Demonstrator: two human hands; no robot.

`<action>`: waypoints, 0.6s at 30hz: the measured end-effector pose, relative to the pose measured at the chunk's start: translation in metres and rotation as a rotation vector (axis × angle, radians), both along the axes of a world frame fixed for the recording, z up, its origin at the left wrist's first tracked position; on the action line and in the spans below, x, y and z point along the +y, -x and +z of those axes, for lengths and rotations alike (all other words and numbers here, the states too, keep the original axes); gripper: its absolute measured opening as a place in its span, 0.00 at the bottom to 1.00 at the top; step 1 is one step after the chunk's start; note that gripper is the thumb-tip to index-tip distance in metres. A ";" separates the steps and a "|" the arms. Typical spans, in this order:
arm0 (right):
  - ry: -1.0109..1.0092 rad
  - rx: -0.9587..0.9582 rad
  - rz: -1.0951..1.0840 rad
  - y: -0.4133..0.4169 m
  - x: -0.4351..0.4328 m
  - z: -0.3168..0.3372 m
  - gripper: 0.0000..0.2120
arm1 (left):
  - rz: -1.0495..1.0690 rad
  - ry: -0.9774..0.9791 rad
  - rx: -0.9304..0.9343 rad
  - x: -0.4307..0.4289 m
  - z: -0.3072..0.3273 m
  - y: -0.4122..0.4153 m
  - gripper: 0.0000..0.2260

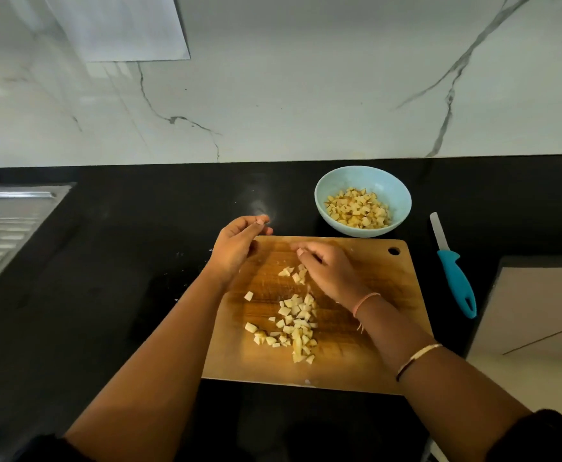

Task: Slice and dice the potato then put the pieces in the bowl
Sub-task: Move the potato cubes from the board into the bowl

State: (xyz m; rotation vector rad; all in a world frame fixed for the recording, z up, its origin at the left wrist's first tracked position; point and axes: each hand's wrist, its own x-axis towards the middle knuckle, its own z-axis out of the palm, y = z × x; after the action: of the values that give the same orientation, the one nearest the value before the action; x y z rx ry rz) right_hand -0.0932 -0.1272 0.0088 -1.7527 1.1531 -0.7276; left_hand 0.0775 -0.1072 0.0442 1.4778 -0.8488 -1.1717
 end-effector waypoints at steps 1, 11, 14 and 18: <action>-0.008 0.064 0.049 0.001 -0.002 -0.001 0.14 | -0.013 -0.009 0.016 0.003 0.000 -0.002 0.07; 0.495 0.404 0.377 -0.014 0.057 -0.002 0.22 | -0.014 -0.011 0.047 0.016 -0.028 -0.008 0.10; 0.627 0.651 0.447 -0.035 0.072 -0.011 0.27 | -0.007 -0.016 0.055 0.015 -0.030 -0.009 0.10; 0.694 0.866 0.412 -0.050 0.080 -0.020 0.26 | 0.013 -0.002 0.017 0.015 -0.035 -0.010 0.10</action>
State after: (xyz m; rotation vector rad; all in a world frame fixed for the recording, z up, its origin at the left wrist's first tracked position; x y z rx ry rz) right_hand -0.0435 -0.0473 -0.0108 -2.9515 1.0466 -0.0652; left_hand 0.0878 -0.0917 0.0095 1.4710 -0.8253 -1.1737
